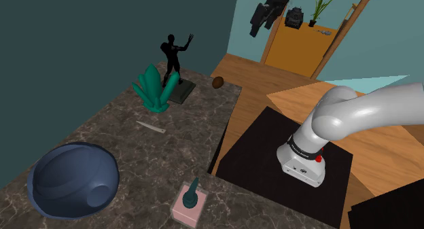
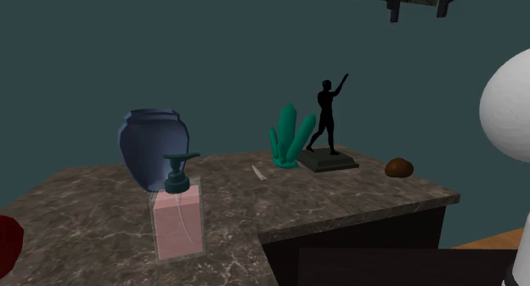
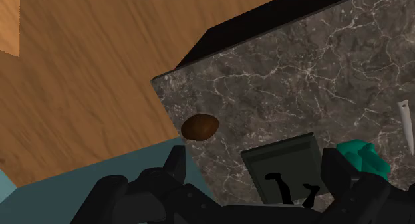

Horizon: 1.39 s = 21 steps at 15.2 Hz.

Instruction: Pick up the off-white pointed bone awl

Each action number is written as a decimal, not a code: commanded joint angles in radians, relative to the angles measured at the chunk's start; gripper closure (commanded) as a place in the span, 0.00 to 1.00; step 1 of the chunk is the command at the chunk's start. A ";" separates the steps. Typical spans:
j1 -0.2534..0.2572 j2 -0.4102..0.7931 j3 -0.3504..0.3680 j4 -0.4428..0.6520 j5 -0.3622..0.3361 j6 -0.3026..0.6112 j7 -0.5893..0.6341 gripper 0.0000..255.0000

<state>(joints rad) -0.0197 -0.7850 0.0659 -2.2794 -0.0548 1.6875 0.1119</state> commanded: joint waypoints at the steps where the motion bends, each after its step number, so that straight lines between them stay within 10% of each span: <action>1: 0.000 0.000 0.000 0.000 0.000 0.000 0.000 0.00; 21: 0.066 0.574 0.227 0.066 -0.026 0.403 0.165 0.00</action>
<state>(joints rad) 0.0445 -0.2535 0.2799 -2.2357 -0.0707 2.0773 0.2637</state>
